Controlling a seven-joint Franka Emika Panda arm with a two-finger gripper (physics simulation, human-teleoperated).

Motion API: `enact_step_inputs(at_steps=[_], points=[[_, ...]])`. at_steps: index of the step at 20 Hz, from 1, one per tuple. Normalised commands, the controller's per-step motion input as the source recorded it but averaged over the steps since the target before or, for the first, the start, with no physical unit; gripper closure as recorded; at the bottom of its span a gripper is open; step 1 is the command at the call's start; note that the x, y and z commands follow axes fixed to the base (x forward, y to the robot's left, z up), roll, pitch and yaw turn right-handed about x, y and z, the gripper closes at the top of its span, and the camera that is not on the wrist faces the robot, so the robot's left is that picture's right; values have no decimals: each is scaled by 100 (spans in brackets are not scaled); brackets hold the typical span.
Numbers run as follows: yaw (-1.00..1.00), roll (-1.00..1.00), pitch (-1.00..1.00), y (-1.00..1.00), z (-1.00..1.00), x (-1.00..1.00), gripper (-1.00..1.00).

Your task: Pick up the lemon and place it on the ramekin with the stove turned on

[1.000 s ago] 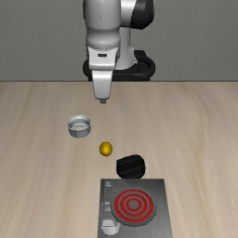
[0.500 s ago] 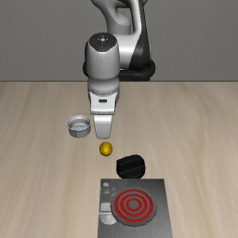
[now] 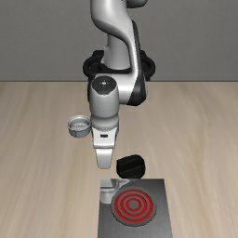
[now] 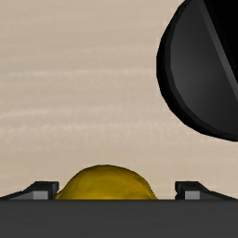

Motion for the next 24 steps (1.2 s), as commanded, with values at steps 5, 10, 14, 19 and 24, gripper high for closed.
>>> enact_step_inputs(at_steps=[5, 10, 14, 19, 24], points=[[0, 0, 0, 0, -80, 0, 100], [0, 0, 0, 0, 0, 0, 100], [0, 0, 0, 0, 25, 0, 100], [0, 0, 0, 0, 100, 0, 100], [0, 0, 0, -100, 0, 0, 100]])
